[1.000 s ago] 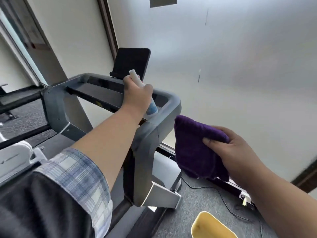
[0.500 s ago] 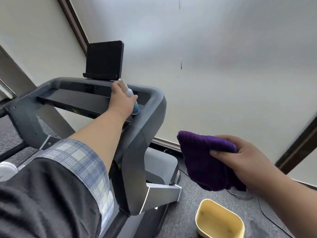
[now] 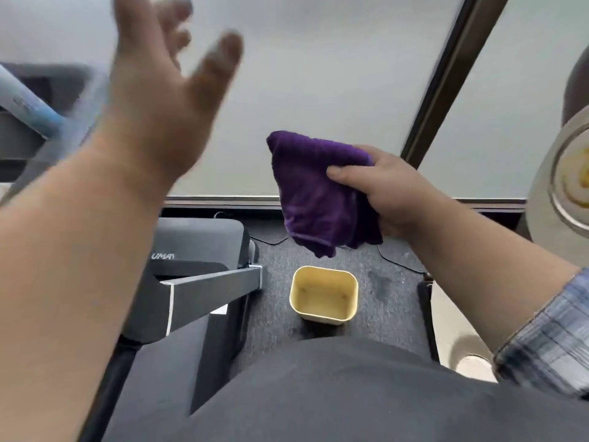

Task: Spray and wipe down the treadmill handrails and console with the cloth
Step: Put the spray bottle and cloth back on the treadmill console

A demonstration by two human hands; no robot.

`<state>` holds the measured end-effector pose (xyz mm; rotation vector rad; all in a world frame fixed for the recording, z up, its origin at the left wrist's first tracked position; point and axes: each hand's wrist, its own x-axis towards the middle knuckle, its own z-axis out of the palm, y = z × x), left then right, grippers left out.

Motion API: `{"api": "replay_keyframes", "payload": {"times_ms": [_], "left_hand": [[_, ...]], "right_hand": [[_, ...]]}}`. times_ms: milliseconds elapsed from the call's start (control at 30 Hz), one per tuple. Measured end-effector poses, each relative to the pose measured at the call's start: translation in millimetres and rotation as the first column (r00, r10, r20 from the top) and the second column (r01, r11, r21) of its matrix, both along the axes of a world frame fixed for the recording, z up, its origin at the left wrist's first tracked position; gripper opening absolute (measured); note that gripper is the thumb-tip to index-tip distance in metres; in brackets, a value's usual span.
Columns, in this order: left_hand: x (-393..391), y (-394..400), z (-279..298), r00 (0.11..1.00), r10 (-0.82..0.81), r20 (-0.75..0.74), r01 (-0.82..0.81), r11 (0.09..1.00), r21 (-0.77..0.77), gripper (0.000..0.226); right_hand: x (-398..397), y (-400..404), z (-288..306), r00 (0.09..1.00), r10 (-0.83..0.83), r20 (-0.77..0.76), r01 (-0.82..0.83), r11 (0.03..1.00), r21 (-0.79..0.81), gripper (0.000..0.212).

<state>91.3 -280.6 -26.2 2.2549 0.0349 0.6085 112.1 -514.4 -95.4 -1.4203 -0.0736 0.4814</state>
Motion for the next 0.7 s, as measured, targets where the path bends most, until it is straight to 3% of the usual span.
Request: {"api": "replay_keyframes", "payload": {"times_ms": [33,100,167,233,300,367,433,567,700], "left_hand": [[-4.9,-17.8,-15.7,0.982,-0.112,-0.152,0.094,0.988,-0.118,0.092],[-17.0,-45.1,-63.6,0.820,-0.311,-0.481,0.073,0.890,-0.450,0.097],[-29.0,-59.3,-115.2,0.648,-0.538,-0.540,-0.024,0.694,-0.720,0.069],[-41.1,-67.3,-157.9,0.570,-0.660,-0.489,-0.112,0.527,-0.842,0.053],[-49.8,-73.7,-194.5,0.535,-0.701,-0.471,-0.169,0.457,-0.873,0.052],[-57.0,-79.1,-229.4,0.479,-0.699,-0.531,-0.250,0.471,-0.846,0.049],[-64.4,-84.1,-267.2,0.416,-0.681,-0.603,-0.382,0.471,-0.795,0.047],[-70.8,-101.4,-335.0,0.357,-0.567,-0.743,-0.545,0.519,-0.658,0.052],[-52.0,-108.4,-392.0,0.355,-0.412,-0.839,-0.586,0.601,-0.543,0.060]], "right_hand": [[0.5,-6.7,-6.3,0.999,0.013,-0.036,-0.012,0.999,0.029,0.024],[-0.4,-17.8,-21.1,0.991,0.071,-0.112,-0.061,0.994,0.086,0.027],[-3.6,-25.9,-42.2,0.965,0.123,-0.233,-0.094,0.987,0.129,0.028],[-10.3,-31.1,-73.3,0.923,0.135,-0.359,-0.074,0.981,0.177,0.032],[-17.6,-33.5,-112.1,0.845,0.070,-0.529,0.035,0.982,0.186,0.031],[-27.6,-36.6,-153.7,0.718,-0.043,-0.695,0.178,0.976,0.123,0.028],[-41.7,-40.3,-197.8,0.642,-0.102,-0.760,0.227,0.972,0.061,0.030],[-64.4,-35.5,-271.8,0.699,-0.167,-0.695,0.170,0.983,-0.065,0.046],[-43.4,-27.5,-323.7,0.824,-0.287,-0.488,0.080,0.912,-0.402,0.061]]}}
